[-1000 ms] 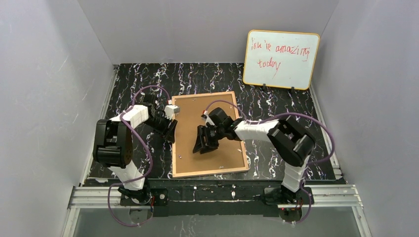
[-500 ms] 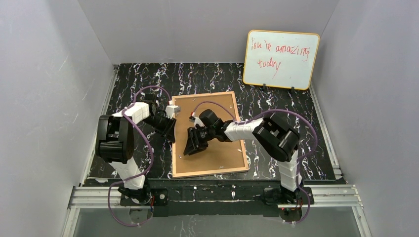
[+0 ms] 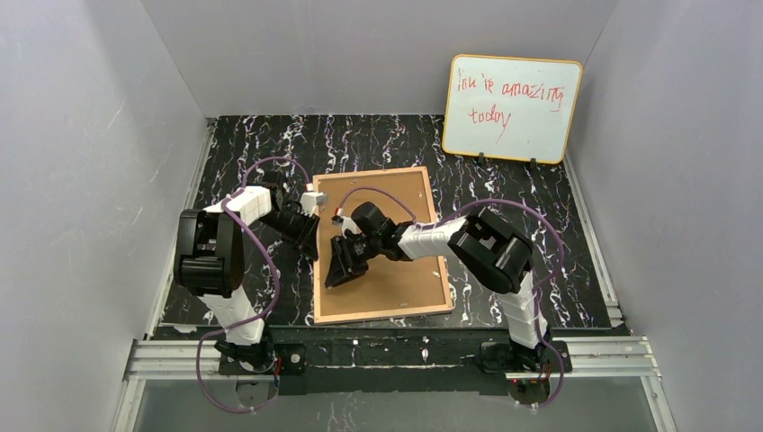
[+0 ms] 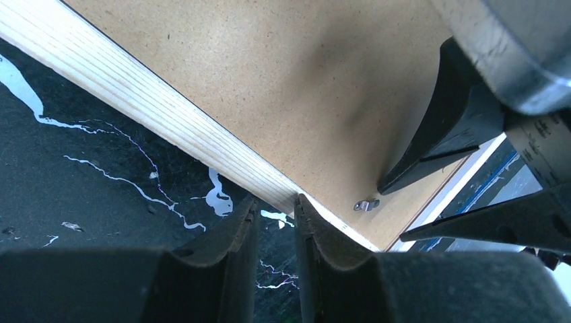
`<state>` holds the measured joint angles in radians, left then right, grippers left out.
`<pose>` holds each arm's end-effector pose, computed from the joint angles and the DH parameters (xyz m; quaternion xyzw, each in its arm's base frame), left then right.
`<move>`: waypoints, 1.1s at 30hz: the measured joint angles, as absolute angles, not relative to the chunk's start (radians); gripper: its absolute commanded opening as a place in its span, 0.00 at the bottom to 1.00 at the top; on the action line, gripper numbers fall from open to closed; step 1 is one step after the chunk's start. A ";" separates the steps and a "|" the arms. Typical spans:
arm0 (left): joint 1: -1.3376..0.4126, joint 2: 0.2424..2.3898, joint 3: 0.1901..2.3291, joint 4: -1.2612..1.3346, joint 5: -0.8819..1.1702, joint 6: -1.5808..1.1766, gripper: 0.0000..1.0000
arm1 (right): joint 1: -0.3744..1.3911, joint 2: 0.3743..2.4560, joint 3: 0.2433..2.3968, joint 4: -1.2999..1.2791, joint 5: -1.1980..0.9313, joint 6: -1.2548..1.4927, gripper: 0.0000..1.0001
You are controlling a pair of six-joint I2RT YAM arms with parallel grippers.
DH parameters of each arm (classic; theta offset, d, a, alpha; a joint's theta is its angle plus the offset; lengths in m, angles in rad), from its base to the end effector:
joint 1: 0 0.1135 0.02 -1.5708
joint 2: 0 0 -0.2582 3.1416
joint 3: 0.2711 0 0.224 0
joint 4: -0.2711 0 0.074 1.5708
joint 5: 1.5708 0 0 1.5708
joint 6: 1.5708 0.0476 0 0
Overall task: Put the photo into the frame
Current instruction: Install the photo frame at the center of the board.
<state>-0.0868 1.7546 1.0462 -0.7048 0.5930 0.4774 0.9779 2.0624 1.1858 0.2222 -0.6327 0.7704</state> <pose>0.2845 -0.0515 0.1604 0.2875 0.9093 -0.2711 0.1304 0.2087 0.3601 0.1452 -0.2251 0.8335 0.5015 0.0557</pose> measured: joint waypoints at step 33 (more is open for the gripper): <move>-0.086 1.755 1.046 -0.705 0.593 0.471 0.13 | 1.013 2.123 1.248 0.271 -0.606 0.812 0.38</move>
